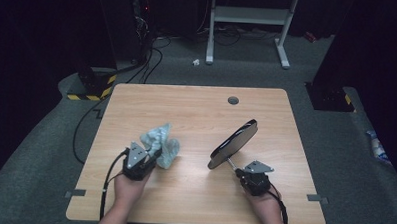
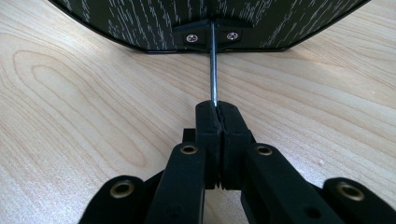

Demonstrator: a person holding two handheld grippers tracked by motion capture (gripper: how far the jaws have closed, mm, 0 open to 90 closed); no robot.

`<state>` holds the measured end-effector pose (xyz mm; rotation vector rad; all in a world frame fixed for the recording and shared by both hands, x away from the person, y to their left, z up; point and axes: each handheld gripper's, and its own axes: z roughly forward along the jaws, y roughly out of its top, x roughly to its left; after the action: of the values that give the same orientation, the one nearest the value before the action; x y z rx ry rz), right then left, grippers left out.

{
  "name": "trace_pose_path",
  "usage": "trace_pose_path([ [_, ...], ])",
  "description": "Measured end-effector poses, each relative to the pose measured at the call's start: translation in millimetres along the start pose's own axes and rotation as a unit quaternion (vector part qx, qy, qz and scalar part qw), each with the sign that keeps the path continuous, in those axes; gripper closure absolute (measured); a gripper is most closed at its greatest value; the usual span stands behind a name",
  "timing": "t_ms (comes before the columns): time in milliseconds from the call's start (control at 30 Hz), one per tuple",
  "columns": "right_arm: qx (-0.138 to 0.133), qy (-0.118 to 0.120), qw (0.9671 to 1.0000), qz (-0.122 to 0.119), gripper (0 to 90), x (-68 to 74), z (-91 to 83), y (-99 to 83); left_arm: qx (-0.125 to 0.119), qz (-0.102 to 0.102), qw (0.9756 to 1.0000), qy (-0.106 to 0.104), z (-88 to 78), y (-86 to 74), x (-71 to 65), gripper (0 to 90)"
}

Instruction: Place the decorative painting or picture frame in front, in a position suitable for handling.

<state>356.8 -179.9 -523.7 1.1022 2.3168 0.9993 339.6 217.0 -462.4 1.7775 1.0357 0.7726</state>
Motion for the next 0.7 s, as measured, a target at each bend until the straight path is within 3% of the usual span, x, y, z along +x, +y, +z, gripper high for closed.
trace_pose_path([
  [167, 0.000, 0.001, 1.0000, 0.001, 87.7, -0.1, 0.1, 0.0, 0.006, 0.001, 0.9990, 0.044, -10.2, 4.8, 34.9, 77.7],
  [333, 0.000, 0.001, 1.0000, 0.001, 87.7, -0.1, 0.0, 0.1, 0.035, 0.019, 0.9967, 0.071, -4.0, 2.5, 50.9, 77.8],
  [467, 0.000, 0.001, 1.0000, 0.000, 87.7, -0.2, 0.1, 0.0, 0.069, 0.019, 0.9955, 0.062, 12.0, -12.4, 51.2, 77.4],
  [600, 0.000, 0.001, 1.0000, 0.000, 87.6, -0.3, 0.1, 0.0, 0.101, 0.017, 0.9940, 0.040, 28.8, -29.3, 43.5, 75.7],
  [700, 0.000, 0.000, 1.0000, 0.000, 87.5, 0.0, 0.0, 0.0, 0.114, 0.013, 0.9929, 0.033, 35.1, -36.9, 40.4, 73.0],
])
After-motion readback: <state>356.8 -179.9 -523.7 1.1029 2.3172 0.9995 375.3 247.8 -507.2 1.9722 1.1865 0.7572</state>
